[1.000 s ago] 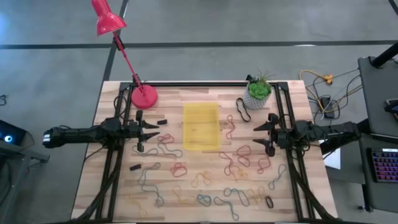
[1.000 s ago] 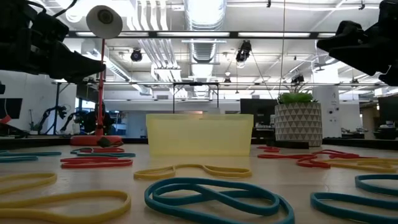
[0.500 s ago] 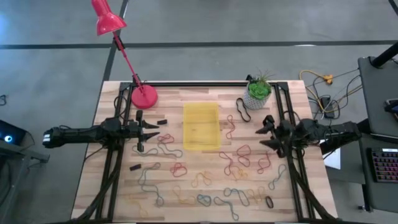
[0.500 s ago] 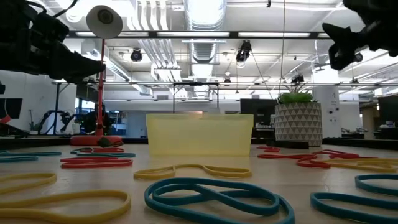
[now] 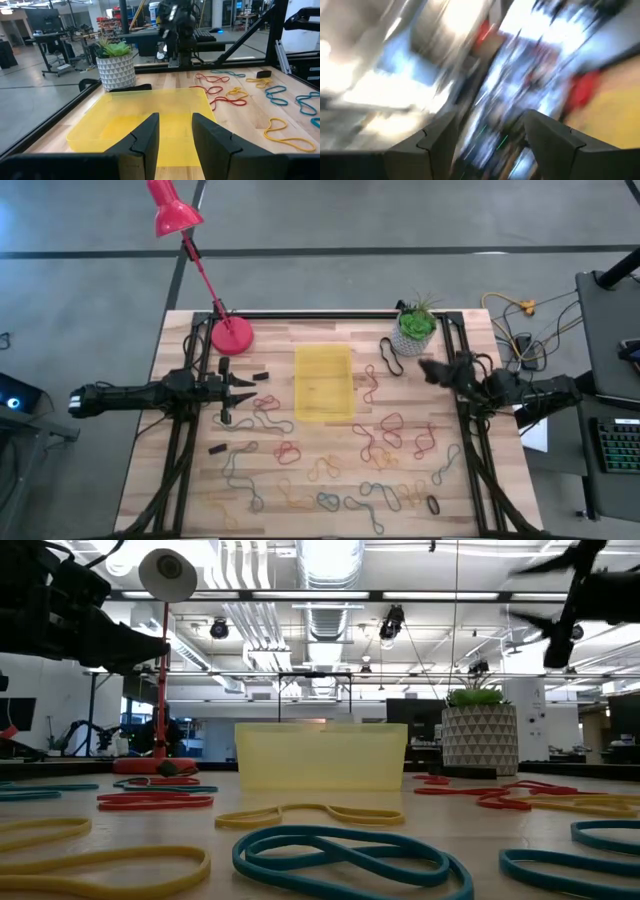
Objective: Pick and place rubber bands into bin
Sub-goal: Put the the black rubber band into the yellow bin
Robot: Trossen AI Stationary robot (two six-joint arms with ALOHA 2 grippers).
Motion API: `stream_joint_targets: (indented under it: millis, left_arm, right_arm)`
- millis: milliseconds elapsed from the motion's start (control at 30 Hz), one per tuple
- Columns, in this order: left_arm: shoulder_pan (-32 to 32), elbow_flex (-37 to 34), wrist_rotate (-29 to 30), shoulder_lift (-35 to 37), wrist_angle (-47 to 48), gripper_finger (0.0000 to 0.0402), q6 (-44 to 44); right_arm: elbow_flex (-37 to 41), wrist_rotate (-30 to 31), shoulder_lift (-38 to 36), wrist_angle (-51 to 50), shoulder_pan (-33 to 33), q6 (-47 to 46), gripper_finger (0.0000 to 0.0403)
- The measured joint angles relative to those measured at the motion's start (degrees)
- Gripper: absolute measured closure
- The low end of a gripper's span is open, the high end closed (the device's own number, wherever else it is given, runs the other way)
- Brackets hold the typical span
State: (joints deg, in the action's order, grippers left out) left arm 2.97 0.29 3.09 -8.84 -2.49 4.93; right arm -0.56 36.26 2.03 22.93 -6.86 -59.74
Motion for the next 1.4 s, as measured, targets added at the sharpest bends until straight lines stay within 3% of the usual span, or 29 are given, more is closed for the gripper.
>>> stream_joint_targets:
  millis: [33,100,267,400,533,667,800,900,1100,1400]
  left_arm:
    - [0.0,-0.02,0.0,0.0,-0.02,0.0301,0.0]
    - [0.01,0.0,-0.02,0.04,-0.02,0.0301,0.0]
    - [0.01,-0.01,-0.02,0.04,-0.01,0.0301,0.0]
    - [0.0,0.0,-0.02,-0.09,-0.04,0.0301,0.0]
    - [0.01,-0.01,0.0,-0.09,-0.04,0.0301,0.0]
    - [0.0,-0.02,-0.02,-0.13,-0.04,0.0301,0.01]
    - [0.01,-0.02,-0.01,-0.12,0.0,0.0301,0.0]
    - [0.0,0.0,-0.01,-0.17,0.01,0.0301,0.0]
    - [0.01,-0.02,-0.01,-0.11,-0.03,0.0301,0.01]
    - [0.0,0.0,0.0,-0.13,0.0,0.0301,0.0]
  right_arm:
    - [0.0,4.64,0.42,0.33,0.03,1.48,0.0188]
    - [-0.31,8.42,1.68,1.49,-0.03,3.57,0.0188]
    - [-5.24,7.27,9.28,3.59,-0.4,6.65,0.0188]
    - [-12.79,5.29,19.52,-2.84,-0.5,5.25,0.0188]
    - [-22.76,3.45,28.73,-21.44,-0.5,-3.62,0.0188]
    - [-32.62,-6.99,38.2,-49.75,-0.39,-17.18,0.0188]
    - [-40.95,-13.84,48.85,-71.59,-0.41,-20.57,0.0188]
    - [-45.71,-14.3,56.87,-79.72,-0.4,-14.97,0.0188]
    - [-52.44,-15.95,69.53,-80.56,0.82,4.5,0.0188]
    - [-57.48,-30.25,85.49,-81.01,14.52,15.63,0.0188]
